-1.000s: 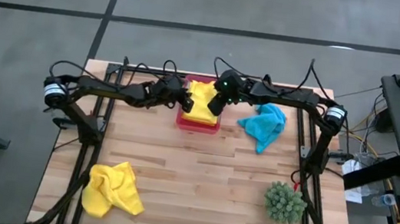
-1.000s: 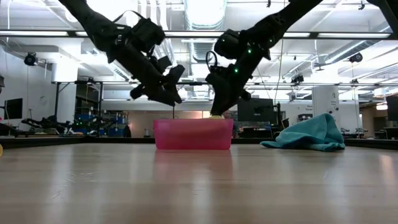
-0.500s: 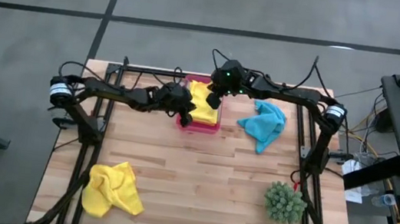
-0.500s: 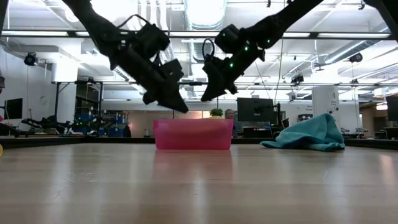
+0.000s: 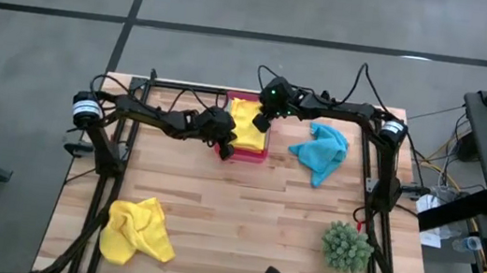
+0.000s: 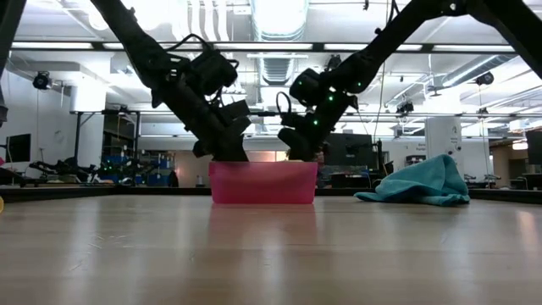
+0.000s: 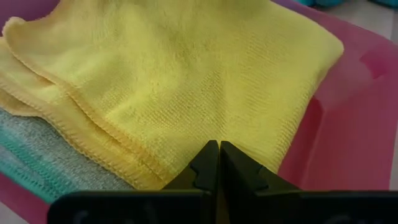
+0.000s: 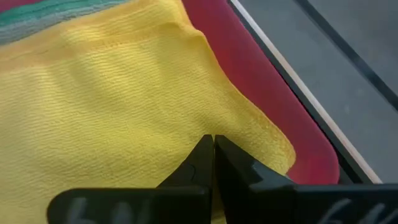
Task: Fold microfiber towels
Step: Put the top yellow towel into the bin
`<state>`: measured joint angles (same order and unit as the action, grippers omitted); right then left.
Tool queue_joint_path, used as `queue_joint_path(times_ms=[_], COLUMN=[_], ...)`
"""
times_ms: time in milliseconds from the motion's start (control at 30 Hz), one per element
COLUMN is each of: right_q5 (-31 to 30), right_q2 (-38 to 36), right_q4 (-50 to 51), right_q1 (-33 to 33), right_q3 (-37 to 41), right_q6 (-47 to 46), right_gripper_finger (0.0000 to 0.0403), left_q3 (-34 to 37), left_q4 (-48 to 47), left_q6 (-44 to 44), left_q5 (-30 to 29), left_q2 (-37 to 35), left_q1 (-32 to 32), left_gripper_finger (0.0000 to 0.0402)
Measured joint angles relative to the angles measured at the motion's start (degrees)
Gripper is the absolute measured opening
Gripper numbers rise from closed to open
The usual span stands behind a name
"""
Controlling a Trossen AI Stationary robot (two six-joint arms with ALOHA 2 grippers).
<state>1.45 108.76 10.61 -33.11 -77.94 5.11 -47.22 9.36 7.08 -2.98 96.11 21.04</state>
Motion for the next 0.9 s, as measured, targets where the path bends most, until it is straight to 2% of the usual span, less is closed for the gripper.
queue_joint_path(times_ms=[133,333,500,633,733,900], right_q5=[-0.05,-0.13,1.78,7.61,9.31,9.53], right_q2=[-0.58,-4.01,-8.21,-10.70,-11.05,-11.05], right_q4=[0.53,3.07,5.31,5.35,5.43,5.58], right_q1=[0.08,0.20,1.85,4.35,6.26,9.20], right_q3=[-0.02,-0.32,0.53,2.73,4.05,6.10], right_q6=[0.54,0.94,0.91,0.86,0.14,-0.51], right_gripper_finger=[0.0008,0.0008,0.0008,0.0008,0.0008,0.0008], left_q3=[0.00,-0.06,-0.15,-0.15,-0.19,-3.95], left_q4=[-0.57,-0.39,1.70,7.57,11.29,11.51], left_q6=[0.07,-0.80,-5.81,-6.46,-7.35,-8.14], left_q5=[0.52,0.70,-3.70,-3.48,-2.88,-2.03], left_q2=[-0.98,-7.51,-10.23,-7.10,-3.71,2.08], left_q1=[-0.12,-0.15,1.34,3.56,4.95,6.34], left_gripper_finger=[0.0001,0.0001,0.0001,0.0001,0.0001,0.0001])
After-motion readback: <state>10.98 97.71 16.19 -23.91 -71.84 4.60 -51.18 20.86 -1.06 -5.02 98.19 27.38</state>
